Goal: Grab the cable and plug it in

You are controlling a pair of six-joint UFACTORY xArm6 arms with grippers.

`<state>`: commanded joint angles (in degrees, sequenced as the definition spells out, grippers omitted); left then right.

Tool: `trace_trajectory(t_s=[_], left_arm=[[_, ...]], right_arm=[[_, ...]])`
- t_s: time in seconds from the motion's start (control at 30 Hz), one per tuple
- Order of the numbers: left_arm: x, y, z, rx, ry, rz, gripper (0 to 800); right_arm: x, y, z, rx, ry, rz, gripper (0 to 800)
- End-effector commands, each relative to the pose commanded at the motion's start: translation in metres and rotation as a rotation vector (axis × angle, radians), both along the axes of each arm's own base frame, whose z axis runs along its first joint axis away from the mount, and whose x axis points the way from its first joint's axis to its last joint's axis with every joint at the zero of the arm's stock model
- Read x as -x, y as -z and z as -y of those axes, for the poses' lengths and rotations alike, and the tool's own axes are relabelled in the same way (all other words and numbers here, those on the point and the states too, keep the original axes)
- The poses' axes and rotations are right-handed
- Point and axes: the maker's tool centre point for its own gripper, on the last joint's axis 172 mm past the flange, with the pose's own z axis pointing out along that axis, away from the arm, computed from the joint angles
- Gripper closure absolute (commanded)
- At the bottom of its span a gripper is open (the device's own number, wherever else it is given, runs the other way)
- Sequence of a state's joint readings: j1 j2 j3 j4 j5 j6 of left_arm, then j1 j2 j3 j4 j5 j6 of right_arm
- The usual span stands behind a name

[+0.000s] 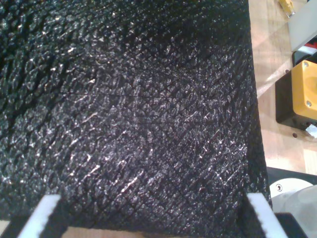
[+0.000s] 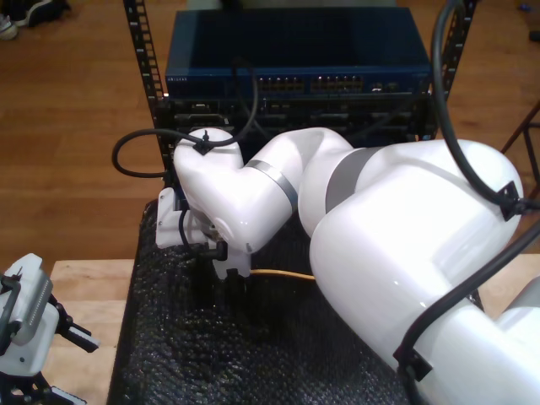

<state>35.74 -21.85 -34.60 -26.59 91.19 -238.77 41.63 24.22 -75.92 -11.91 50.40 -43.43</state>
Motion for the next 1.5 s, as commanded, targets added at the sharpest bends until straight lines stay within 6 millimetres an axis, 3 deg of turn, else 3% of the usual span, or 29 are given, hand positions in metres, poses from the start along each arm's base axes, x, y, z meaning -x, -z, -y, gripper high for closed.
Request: trace_trajectory(t_s=[1.2, 1.37, 1.5], left_arm=[[0.0003, -0.0001, 0.0003, 0.001, 0.001, -0.001, 0], [0.0003, -0.0001, 0.0003, 0.001, 0.001, -0.001, 0], [0.0003, -0.0001, 0.0003, 0.001, 0.001, -0.001, 0]], right_arm=[[0.0002, 0.0019, -0.0007, 0.024, -0.016, 0.021, 616], [0.0, 0.0011, -0.0009, 0.023, -0.016, 0.022, 735], [-0.0001, -0.0009, -0.001, 0.021, -0.016, 0.024, 778]])
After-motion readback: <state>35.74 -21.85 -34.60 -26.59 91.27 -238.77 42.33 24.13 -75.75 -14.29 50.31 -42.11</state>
